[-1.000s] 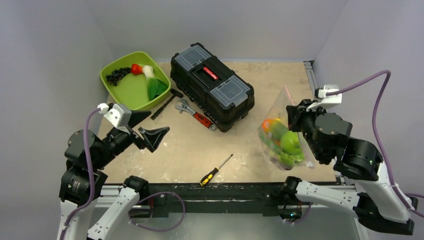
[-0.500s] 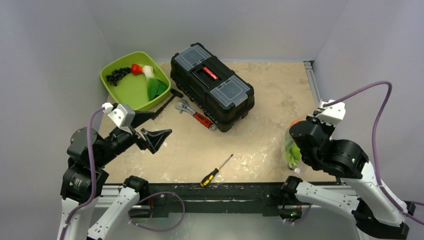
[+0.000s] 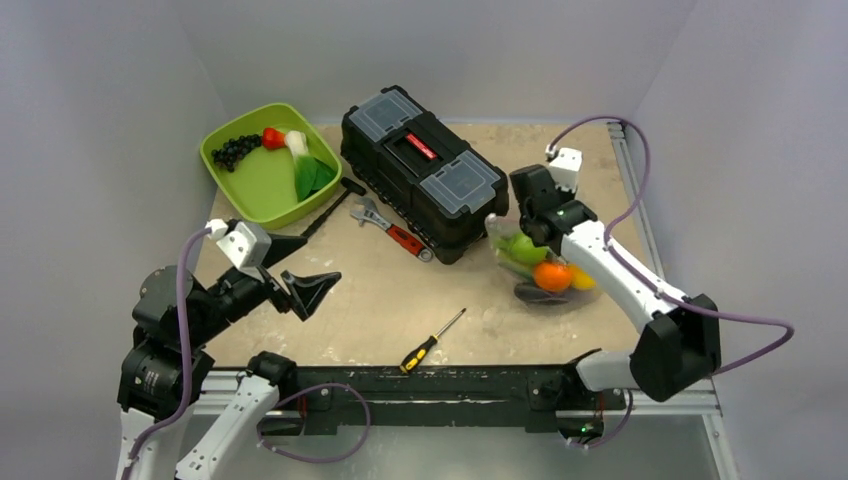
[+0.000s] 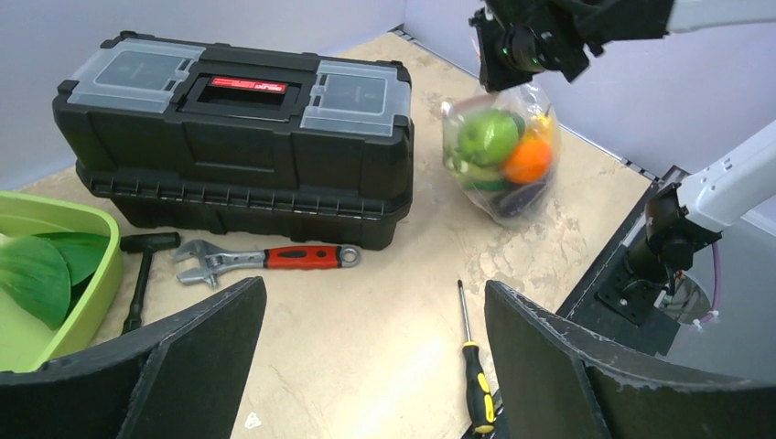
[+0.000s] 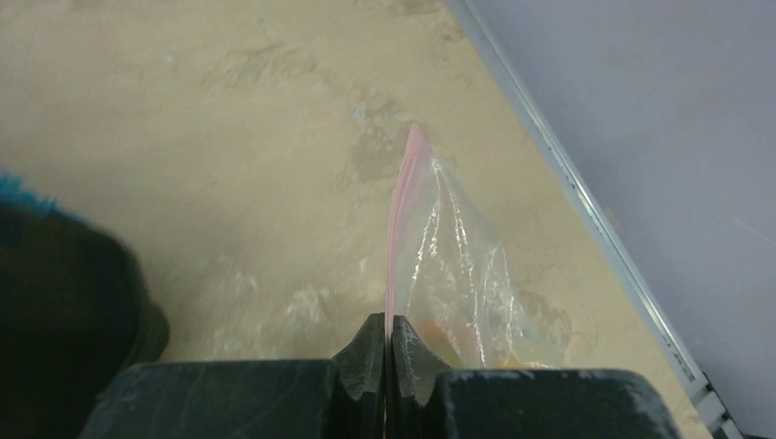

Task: Place the food in the zip-top bag and seal the zipper
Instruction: Place the zipper food storage bag at the center of the board, then reset both arms

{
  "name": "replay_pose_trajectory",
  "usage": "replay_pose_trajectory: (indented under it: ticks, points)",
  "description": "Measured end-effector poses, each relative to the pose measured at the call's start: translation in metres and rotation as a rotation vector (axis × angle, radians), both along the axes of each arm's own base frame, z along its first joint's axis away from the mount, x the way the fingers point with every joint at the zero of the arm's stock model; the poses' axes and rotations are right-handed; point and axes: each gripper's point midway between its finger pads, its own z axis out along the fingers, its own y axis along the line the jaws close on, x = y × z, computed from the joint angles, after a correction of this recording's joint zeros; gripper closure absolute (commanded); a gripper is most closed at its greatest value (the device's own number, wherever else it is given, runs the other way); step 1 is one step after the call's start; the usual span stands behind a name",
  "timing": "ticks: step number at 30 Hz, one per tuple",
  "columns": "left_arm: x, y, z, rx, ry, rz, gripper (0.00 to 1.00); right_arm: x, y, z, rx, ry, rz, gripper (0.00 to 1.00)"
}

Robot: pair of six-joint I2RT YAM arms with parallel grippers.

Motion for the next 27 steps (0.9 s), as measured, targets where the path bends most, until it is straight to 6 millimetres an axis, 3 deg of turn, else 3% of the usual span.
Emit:
replay_pose_trajectory:
  ticks: [6,11,13,16,18,21,25,27]
  points:
    - [-0.004,0.001,-0.002,0.000,0.003,-0.004,0.12,0.043,-0.053,-0.012,0.079,-0.031,-0.147,1.00]
    - [-0.004,0.001,-0.006,0.004,0.015,-0.004,0.12,0.054,-0.089,-0.025,0.047,-0.004,-0.229,1.00]
    - [-0.004,0.001,-0.006,0.005,0.016,-0.003,0.12,0.055,-0.104,-0.029,0.038,0.010,-0.258,0.89]
    - [-0.003,0.002,-0.007,0.007,0.020,0.005,0.12,0.060,-0.114,-0.026,0.049,0.014,-0.262,0.56]
    - [-0.001,0.003,-0.008,0.008,0.023,0.018,0.11,0.068,-0.115,-0.015,0.064,-0.002,-0.245,0.39]
    - [0.003,0.007,-0.009,0.009,0.028,0.052,0.11,0.083,-0.102,0.013,0.113,-0.039,-0.171,0.29]
    - [0.011,0.023,-0.007,0.006,0.040,0.160,0.11,0.094,-0.072,0.074,0.232,-0.154,0.001,0.25]
    - [0.013,0.033,-0.002,-0.001,0.033,0.223,0.10,0.083,-0.054,0.111,0.298,-0.237,0.109,0.14]
